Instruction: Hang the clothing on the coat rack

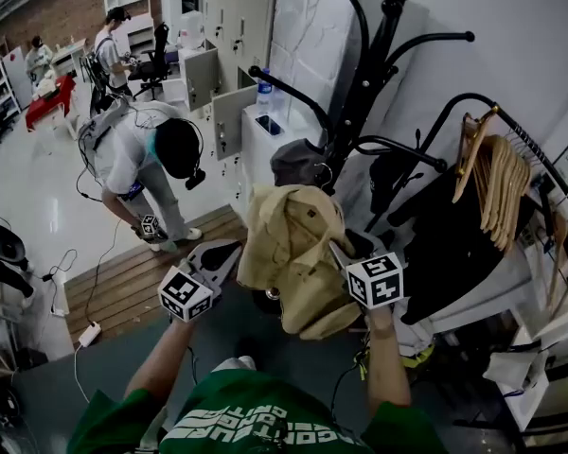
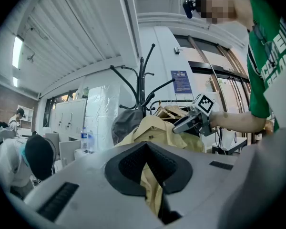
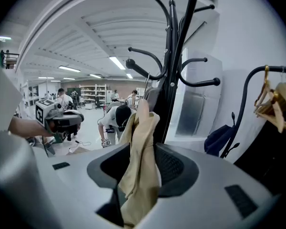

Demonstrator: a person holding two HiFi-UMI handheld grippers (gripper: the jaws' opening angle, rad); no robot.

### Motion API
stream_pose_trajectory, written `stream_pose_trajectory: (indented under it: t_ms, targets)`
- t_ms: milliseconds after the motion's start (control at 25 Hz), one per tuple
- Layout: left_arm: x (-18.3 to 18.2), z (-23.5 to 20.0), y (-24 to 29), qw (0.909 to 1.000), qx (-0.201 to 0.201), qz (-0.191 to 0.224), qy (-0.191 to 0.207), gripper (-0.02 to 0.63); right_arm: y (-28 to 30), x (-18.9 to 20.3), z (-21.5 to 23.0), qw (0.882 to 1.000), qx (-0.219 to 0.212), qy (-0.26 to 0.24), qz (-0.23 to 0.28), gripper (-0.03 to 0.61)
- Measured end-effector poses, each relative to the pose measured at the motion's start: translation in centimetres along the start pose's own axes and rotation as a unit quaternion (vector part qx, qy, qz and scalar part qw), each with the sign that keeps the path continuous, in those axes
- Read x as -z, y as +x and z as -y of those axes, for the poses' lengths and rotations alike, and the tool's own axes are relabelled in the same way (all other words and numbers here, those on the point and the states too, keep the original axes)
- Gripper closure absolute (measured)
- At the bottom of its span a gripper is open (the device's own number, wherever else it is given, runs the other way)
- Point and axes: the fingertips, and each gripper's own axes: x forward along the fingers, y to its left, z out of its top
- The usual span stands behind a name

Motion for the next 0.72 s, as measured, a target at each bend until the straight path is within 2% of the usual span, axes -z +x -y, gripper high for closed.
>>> stream_pose_trajectory:
  t_ms: [240,520,720]
  targets:
    - [0.1,1.8,-0.1,0.9999,0.010,-0.003,-0.001,0.611,-3.0,0.1,0.3,0.999,0.028,0.011,0.025,0.420]
    - [0.3,4.5,-1.0,0.9998,0.019,-0.007,0.000,0.611,-6.1,2.5,-0.8,0.998,0.043,0.038,0.039,0.422]
    - [0.4,6.5,-2.2,0.9998,0.016,-0.012,-0.002,0.611,-8.2,4.6,-1.9,0.996,0.043,0.059,0.044,0.460]
